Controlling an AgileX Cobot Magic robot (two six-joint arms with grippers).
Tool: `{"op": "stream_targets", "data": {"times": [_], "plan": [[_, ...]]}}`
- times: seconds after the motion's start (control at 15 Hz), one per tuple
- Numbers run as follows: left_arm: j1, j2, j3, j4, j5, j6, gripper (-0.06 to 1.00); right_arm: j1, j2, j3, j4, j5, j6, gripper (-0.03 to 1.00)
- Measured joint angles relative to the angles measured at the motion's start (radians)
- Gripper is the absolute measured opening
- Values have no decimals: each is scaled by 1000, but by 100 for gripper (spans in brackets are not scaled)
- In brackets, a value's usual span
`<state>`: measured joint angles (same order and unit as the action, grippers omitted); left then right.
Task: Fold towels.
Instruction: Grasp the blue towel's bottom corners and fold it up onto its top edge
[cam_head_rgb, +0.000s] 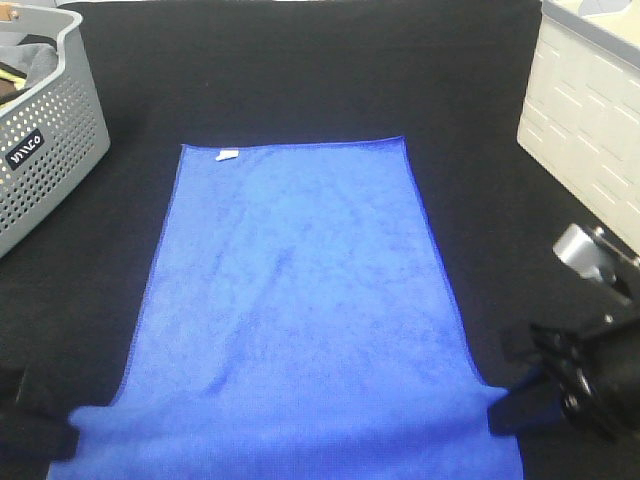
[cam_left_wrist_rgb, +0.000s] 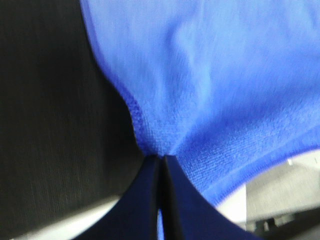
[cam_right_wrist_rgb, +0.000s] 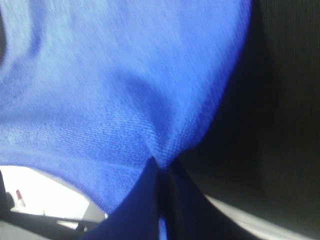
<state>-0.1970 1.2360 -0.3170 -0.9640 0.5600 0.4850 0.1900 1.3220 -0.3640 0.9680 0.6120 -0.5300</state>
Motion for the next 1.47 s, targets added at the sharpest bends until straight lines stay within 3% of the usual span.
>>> {"op": "stream_targets", "data": {"times": [0.07,0.13,0.27,0.47,0.73,1.13,1.47], "plan": [[0,2,-74,-2,-52,8,0,0,65,-114,-27,0,1,0],[0,2,-74,-2,-52,8,0,0,65,-114,-27,0,1,0],[0,38,-159,7,-93,12,0,0,158,-251,-41,10,1,0],[0,189,-330,64,-120,15,0,0,321,-498,-85,55,20,0],[0,474,-664,155,-147,14,0,0,571,-889,-212,72,120,0],[74,804,-1116,166,-130,9,0,-2,877,-1381,-408,96,254,0],[80,1059,-1411,166,-130,32,0,-33,1075,-1582,-430,40,256,0]]}}
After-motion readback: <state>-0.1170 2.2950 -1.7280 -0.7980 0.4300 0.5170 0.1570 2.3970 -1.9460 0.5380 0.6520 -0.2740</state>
